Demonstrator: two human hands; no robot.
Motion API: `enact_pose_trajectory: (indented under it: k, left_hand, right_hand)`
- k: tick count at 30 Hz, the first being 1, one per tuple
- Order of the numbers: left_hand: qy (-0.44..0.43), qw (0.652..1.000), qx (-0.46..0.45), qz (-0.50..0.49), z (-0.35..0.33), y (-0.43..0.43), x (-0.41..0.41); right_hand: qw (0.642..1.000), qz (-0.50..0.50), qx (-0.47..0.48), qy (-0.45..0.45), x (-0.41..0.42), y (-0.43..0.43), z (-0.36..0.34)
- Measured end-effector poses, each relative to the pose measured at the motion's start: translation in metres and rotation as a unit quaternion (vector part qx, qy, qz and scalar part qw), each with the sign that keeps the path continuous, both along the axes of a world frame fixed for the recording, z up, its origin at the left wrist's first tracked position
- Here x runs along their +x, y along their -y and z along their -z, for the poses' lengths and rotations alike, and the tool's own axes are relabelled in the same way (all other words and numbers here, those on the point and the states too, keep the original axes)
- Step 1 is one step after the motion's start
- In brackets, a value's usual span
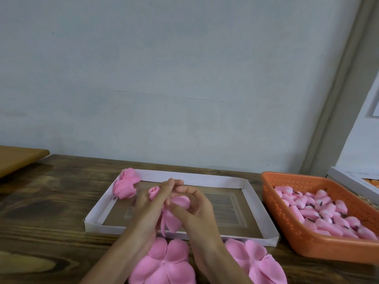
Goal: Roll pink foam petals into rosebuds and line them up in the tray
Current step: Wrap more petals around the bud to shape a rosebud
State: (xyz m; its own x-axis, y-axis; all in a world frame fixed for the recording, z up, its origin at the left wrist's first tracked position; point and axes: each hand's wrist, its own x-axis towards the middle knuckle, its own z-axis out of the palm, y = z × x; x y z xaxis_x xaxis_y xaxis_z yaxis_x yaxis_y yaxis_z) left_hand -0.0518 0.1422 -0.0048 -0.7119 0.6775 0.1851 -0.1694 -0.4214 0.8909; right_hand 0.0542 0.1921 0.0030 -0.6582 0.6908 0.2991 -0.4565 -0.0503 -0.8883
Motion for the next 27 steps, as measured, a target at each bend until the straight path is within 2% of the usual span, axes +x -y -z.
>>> enact_pose_trajectory:
  k: [6,10,13,18,22,27]
  left_hand:
    - [0.012,0.999,0.003,0.052,0.0,-0.003,-0.001]
    - [-0.04,0.998,-0.022,0.031,-0.001,0.002,0.0]
    - [-0.021,0.998,-0.044,0.038,-0.001,0.003,-0.001]
    - [0.017,0.996,-0.001,0.085,-0.015,0.006,0.008]
    - [-0.041,0.999,0.031,0.017,-0.016,0.006,0.007]
    - [-0.005,0.998,0.057,0.001,-0.014,0.003,0.012]
  right_hand:
    - [0.999,0.006,0.02,-0.032,-0.006,-0.001,0.005]
    - [0.999,0.031,0.035,-0.015,-0.008,0.0,0.005]
    - [0.999,0.037,0.037,0.018,-0.007,0.0,0.005]
    - [0.999,0.006,0.03,0.009,-0.004,0.001,0.0]
    - [1.0,0.006,0.014,0.021,-0.004,-0.002,0.0]
    - [1.0,-0.002,0.012,-0.001,-0.002,0.0,-0.002]
